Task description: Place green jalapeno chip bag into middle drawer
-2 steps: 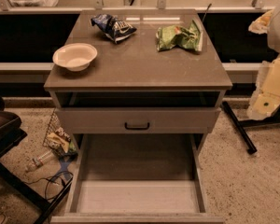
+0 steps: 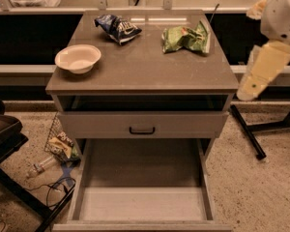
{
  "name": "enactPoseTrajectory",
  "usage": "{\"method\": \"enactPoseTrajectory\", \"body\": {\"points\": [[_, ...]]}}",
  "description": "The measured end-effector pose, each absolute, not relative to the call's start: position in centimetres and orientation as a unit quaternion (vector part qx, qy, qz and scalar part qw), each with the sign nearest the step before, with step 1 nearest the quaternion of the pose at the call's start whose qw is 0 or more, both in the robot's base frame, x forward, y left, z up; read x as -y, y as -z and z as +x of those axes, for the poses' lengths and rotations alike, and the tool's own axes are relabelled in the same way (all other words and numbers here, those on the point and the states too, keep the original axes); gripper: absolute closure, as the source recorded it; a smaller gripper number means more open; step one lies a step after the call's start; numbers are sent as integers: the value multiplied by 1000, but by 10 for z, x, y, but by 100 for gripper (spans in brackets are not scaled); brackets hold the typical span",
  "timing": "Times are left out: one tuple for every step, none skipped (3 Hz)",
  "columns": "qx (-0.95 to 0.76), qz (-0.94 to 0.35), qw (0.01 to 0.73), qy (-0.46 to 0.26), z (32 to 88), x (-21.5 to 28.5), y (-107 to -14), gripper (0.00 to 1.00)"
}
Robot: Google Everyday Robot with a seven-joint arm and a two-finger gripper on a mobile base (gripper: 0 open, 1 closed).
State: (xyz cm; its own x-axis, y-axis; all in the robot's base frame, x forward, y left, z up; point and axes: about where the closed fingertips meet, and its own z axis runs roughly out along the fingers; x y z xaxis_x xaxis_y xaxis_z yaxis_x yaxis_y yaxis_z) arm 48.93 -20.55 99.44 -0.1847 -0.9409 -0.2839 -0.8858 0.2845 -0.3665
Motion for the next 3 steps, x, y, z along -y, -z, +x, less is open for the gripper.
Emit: {"method": "enactPoseTrajectory", "body": {"points": [[-759,-590,268,58,545,197,-993,0],[-758,-573,307,57,607,190,-988,0],[-759,-570,310,58,612,191,-986,0]]}}
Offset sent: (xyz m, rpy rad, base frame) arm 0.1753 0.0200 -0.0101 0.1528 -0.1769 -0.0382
